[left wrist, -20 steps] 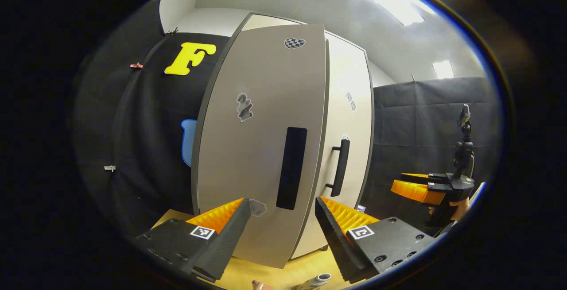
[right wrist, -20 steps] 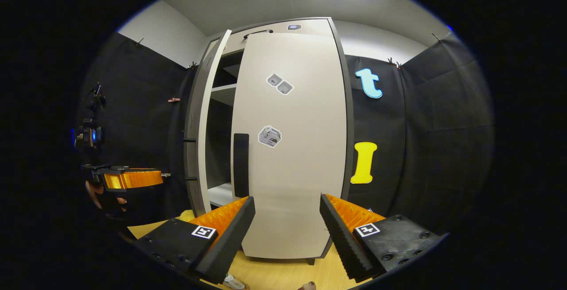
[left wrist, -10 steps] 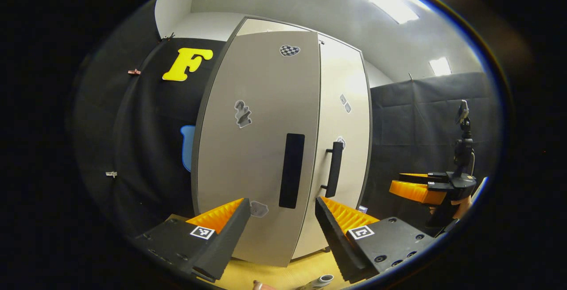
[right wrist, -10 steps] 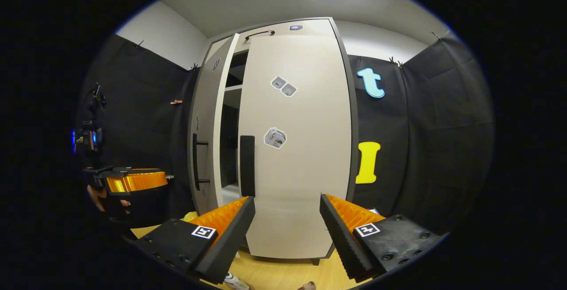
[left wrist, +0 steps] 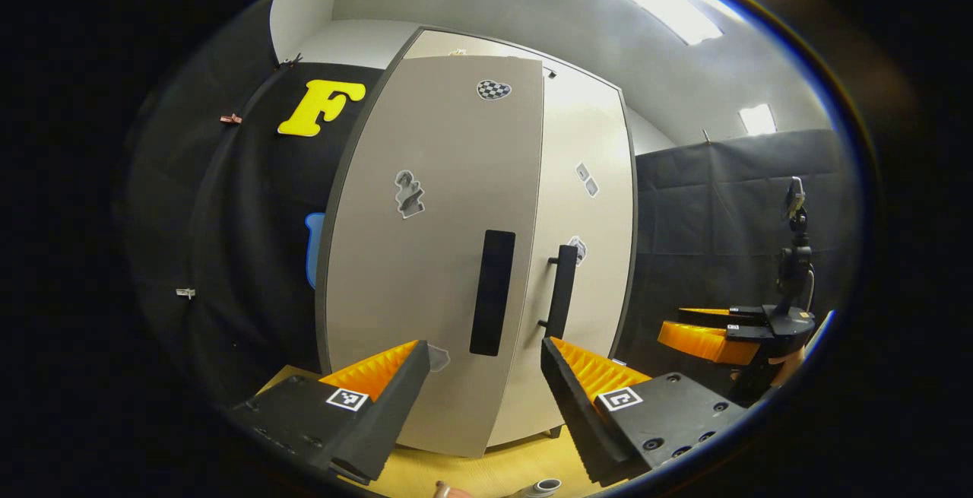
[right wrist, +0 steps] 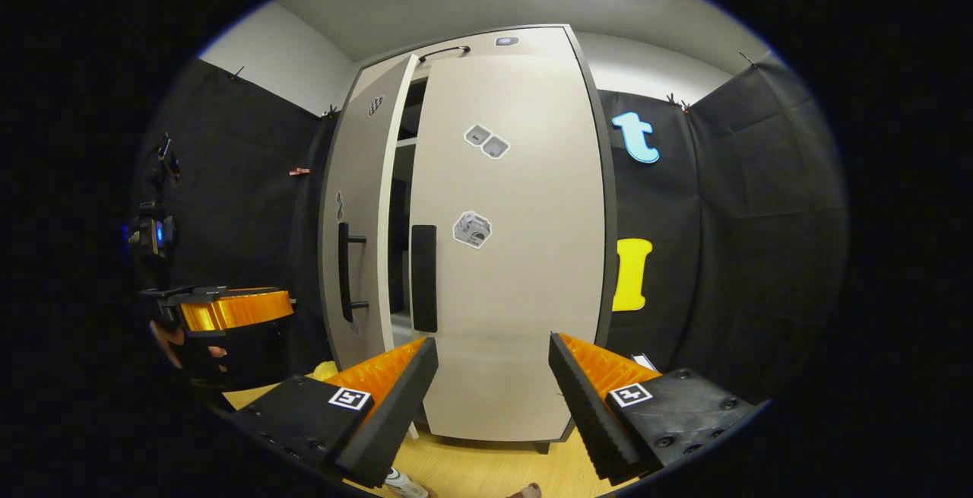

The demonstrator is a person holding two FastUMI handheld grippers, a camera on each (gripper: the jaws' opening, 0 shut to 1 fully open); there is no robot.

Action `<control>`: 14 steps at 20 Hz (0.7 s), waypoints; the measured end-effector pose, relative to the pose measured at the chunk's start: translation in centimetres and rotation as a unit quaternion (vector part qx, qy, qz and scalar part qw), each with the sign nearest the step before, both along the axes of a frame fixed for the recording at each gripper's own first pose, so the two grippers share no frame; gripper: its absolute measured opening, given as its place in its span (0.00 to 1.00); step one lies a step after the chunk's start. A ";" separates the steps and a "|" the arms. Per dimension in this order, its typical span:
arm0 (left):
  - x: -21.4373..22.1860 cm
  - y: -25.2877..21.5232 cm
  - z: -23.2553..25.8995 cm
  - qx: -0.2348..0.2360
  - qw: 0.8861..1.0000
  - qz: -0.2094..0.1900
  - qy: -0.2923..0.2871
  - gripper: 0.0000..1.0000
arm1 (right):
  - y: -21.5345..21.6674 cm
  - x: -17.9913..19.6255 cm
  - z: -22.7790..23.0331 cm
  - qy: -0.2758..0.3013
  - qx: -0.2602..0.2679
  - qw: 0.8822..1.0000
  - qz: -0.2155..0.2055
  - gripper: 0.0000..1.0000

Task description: Grasp the bottle in the cabinet with the left hand and place it on the coaster, then close the right door with the right hand and the left door with the left hand.

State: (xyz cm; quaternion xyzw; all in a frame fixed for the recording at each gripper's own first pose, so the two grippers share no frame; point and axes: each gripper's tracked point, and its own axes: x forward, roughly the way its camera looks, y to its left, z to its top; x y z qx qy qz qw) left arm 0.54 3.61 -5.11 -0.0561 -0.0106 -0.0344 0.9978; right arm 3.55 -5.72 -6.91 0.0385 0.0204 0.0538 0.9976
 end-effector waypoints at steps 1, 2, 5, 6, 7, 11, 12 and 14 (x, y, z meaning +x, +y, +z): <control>-0.1 -0.1 -0.1 0.000 1.000 -0.001 0.000 0.94 | -0.2 0.1 -0.3 0.004 0.000 1.000 -0.003 0.98; 0.0 -0.1 -0.1 -0.001 1.000 -0.002 0.000 0.94 | -0.4 0.1 -0.7 0.011 0.000 1.000 -0.006 0.98; 0.0 0.1 -0.6 -0.006 1.000 -0.001 0.004 0.94 | -0.6 0.1 -1.1 0.020 0.006 1.000 -0.011 0.98; 0.0 0.2 -0.6 -0.007 1.000 -0.001 0.005 0.94 | -0.6 0.1 -1.1 0.020 0.007 1.000 -0.012 0.98; 0.0 0.2 -0.7 -0.007 1.000 -0.002 0.007 0.94 | -0.7 0.1 -1.0 0.019 0.007 1.000 -0.014 0.98; 0.1 0.0 -0.6 -0.003 1.000 -0.004 0.009 0.94 | -0.7 0.2 -0.7 0.014 0.006 1.000 -0.015 0.98; 0.2 0.0 -0.4 0.000 1.000 -0.003 0.007 0.94 | -0.7 0.2 -0.6 0.014 0.006 1.000 -0.015 0.98; 0.3 -0.1 -0.2 0.007 1.000 -0.001 0.004 0.94 | -0.7 0.2 -0.5 0.014 0.006 1.000 -0.015 0.98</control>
